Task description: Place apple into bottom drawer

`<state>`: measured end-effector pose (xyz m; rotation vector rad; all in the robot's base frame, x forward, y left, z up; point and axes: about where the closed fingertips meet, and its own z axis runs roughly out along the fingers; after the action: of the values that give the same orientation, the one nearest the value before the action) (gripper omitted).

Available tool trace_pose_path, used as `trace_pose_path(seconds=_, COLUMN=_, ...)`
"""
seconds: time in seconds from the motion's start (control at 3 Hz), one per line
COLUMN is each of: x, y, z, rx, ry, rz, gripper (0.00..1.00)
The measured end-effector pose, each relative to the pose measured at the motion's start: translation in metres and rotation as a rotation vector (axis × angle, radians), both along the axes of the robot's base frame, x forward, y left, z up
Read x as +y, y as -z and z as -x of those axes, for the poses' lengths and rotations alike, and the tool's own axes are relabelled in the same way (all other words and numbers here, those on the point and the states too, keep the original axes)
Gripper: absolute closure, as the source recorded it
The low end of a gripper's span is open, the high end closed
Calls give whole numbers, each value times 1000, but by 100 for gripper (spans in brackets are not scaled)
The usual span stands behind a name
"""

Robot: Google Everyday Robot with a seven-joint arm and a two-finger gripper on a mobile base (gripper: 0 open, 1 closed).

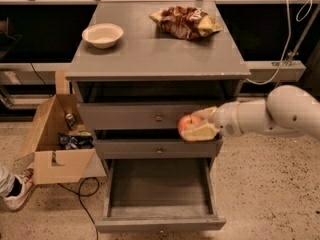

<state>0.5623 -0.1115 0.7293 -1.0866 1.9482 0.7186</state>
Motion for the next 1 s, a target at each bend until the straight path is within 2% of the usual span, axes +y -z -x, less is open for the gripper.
trace_pose_path(seconds=0.67, x=7, y=30, z=16, rx=48, ry=-18, rz=20, gripper=100)
trace_pose_path(seconds=1.0, x=9, y=93, z=26, rx=90, ry=-21, rz=17, gripper=100)
